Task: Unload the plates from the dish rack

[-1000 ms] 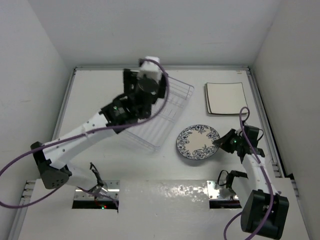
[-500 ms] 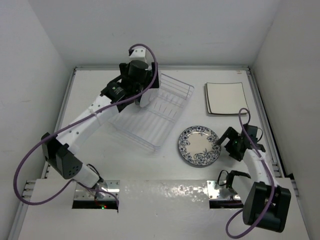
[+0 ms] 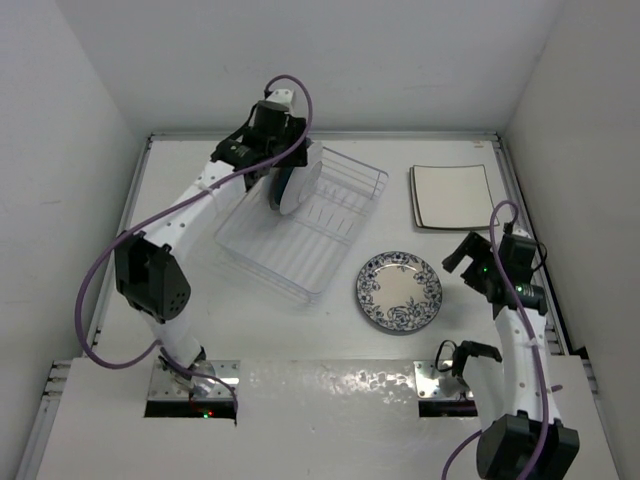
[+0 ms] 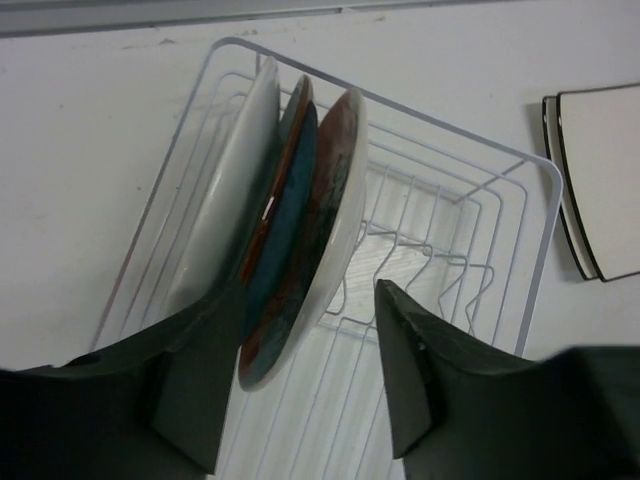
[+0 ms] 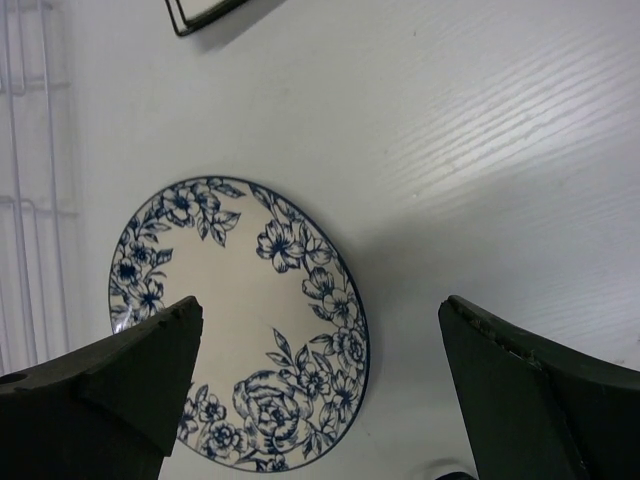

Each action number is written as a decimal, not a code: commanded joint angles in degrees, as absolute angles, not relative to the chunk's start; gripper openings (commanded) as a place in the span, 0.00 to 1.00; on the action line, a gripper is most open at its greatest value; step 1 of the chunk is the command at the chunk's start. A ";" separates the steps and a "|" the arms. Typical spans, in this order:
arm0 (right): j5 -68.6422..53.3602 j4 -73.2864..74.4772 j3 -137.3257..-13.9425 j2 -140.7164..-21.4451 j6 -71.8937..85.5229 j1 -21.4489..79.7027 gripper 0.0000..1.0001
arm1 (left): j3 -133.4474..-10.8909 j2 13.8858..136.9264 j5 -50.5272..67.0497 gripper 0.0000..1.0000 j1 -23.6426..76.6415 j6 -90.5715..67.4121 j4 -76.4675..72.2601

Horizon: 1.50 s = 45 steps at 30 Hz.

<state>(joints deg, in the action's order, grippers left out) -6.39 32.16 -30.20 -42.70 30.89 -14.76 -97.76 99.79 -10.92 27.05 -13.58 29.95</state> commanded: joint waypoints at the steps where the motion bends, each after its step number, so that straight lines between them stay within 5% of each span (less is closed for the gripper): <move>1: -10.89 31.12 -28.57 -43.06 29.71 -14.77 0.99 | -100.37 100.02 -4.06 0.50 26.11 -12.48 28.65; 15: -12.57 29.44 -26.90 -42.98 28.92 -14.77 0.99 | -99.76 106.08 -0.96 0.40 25.05 -12.31 26.63; 29: -13.09 28.74 -26.10 -43.24 29.44 -14.77 0.99 | -104.49 108.01 5.61 0.00 24.17 -8.97 29.79; 45: -14.33 29.88 -28.30 -43.51 31.37 -14.77 0.99 | -127.27 108.29 9.31 0.00 24.17 -2.99 40.61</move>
